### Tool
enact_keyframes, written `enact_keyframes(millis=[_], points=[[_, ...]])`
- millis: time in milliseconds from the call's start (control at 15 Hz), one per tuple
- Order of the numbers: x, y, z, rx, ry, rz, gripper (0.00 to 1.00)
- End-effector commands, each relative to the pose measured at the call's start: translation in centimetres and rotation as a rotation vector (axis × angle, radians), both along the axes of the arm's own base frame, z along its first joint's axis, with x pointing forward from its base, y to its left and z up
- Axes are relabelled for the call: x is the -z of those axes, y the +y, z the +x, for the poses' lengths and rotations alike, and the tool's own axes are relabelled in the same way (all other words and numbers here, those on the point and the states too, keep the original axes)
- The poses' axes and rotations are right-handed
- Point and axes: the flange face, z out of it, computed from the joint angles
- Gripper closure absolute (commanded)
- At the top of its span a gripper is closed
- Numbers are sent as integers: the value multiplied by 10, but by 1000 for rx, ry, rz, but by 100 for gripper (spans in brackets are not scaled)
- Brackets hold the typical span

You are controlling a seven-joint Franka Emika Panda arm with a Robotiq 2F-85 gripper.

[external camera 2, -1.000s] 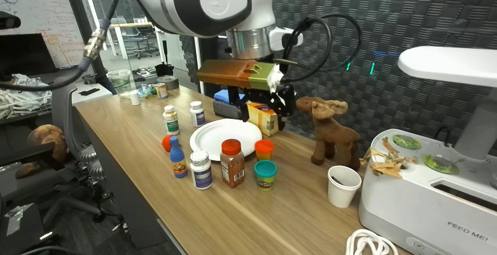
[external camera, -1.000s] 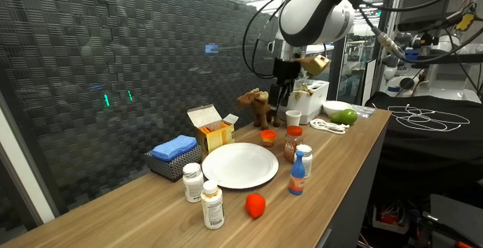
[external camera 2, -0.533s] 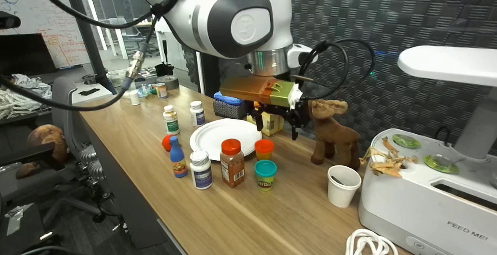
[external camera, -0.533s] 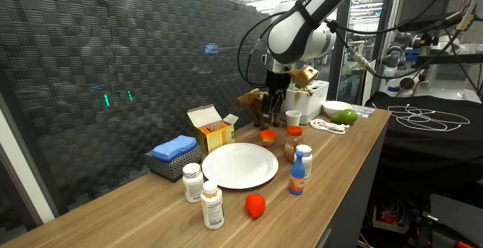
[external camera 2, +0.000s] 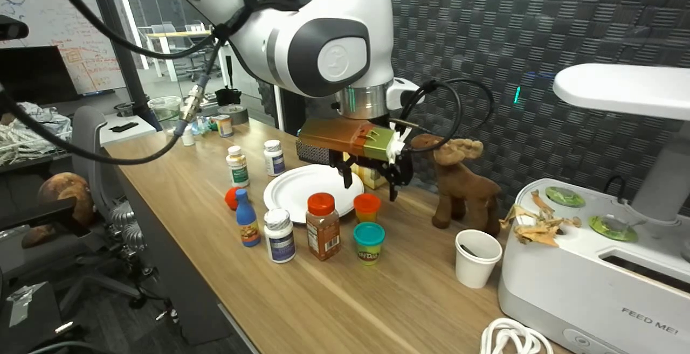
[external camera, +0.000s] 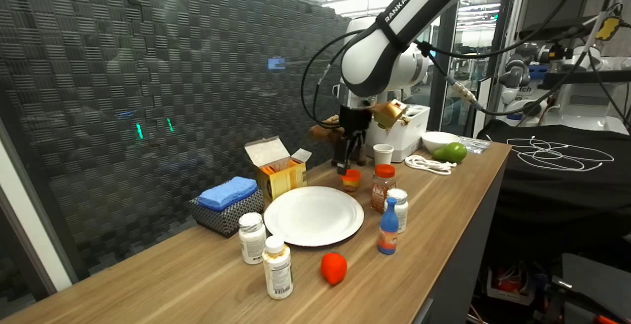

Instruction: Organize all the containers on the white plate

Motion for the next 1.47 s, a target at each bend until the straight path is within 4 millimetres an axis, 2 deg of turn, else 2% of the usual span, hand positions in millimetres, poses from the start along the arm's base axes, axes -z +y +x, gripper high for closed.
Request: enact_keyframes(millis=[0,533,600,667,733,933,1067,1333,1400], points=[[7,-7,5,-7,8,-42,0],[31,-5,7,-21,41,-31,0],[31,-5,8,-23,32,-38,25],[31,-4,8,-24,28,-39,26],[30,-4,9,-25,22,-43,32],[23,-4,10,-42,2,-74,58],[15,-2,10,-57,-14,-121,71],[-6,15,15,-106,-33,-261,76],[-14,29,17,-119,-37,-274,76]])
